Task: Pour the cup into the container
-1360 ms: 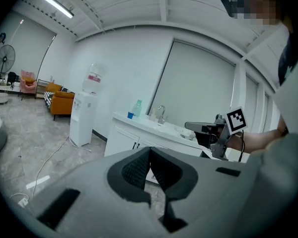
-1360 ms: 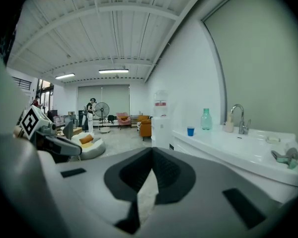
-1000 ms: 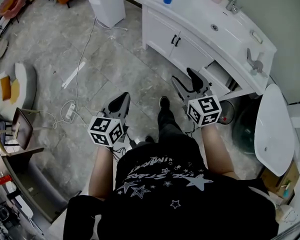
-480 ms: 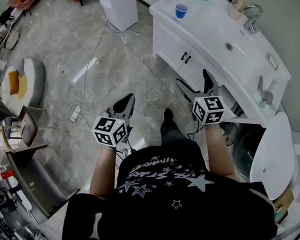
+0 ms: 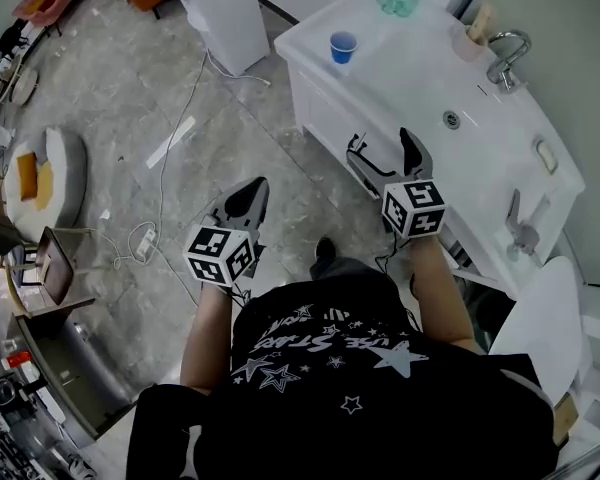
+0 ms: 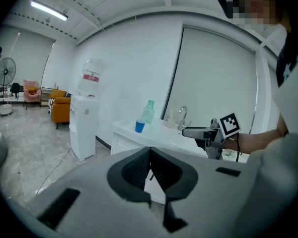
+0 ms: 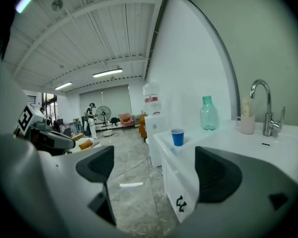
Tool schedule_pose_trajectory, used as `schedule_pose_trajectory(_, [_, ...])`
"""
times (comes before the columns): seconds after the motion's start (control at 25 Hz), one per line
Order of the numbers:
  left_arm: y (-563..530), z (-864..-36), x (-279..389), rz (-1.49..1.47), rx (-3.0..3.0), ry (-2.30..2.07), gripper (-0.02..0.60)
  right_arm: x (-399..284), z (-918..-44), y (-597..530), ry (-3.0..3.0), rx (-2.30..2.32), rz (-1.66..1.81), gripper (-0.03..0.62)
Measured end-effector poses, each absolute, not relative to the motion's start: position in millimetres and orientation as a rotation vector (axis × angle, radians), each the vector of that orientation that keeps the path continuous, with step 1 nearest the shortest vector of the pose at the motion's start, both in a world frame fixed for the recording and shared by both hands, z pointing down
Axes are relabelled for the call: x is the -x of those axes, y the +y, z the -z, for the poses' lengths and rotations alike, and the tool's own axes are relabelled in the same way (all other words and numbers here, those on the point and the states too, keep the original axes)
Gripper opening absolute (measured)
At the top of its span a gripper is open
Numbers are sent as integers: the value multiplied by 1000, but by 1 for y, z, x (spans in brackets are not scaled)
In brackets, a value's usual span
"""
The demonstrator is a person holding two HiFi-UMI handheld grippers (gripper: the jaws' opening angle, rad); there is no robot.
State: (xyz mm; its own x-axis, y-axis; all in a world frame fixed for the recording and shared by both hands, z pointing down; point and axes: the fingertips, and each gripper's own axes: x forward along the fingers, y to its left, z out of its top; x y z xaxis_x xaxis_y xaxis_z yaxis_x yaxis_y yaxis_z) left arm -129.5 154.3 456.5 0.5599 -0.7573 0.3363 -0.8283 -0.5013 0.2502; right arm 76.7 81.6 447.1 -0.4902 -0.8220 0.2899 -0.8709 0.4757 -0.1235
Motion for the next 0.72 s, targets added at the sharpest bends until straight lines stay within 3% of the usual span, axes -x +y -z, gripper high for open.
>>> schedule_pose_trajectory(0.72, [51,-458,108,-304,-2415,-1321,12,-99,-469,-13,-2504,-1367,-389,457])
